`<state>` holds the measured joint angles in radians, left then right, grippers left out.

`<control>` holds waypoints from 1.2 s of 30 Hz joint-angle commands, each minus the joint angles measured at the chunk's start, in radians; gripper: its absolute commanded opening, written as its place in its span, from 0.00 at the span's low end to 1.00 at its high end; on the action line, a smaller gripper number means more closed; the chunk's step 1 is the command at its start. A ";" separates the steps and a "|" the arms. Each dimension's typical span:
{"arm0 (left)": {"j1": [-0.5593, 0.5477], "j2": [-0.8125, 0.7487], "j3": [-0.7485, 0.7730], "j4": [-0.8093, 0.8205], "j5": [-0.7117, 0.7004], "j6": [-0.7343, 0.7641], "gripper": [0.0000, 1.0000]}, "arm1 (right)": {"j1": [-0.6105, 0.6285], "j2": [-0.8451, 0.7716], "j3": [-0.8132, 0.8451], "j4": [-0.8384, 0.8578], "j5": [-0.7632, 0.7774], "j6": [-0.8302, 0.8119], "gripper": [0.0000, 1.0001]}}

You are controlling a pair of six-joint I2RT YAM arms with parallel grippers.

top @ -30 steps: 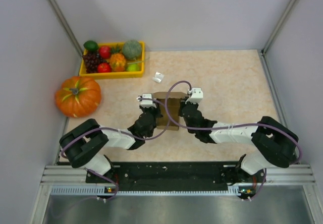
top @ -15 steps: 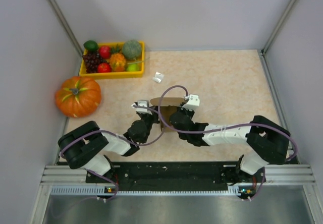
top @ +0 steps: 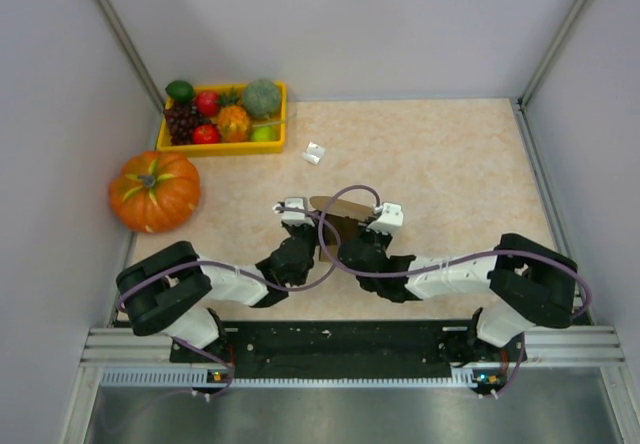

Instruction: Fold the paper box

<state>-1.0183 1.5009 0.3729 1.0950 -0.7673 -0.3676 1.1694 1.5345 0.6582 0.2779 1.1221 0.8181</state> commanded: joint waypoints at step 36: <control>-0.020 0.005 0.251 -0.181 -0.127 0.047 0.00 | -0.030 -0.033 -0.068 0.490 -0.042 -0.470 0.00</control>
<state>-1.0439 1.4834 0.6235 0.7094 -0.9165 -0.3840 1.1614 1.4738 0.5953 0.5804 1.1343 0.4507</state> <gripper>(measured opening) 0.013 0.007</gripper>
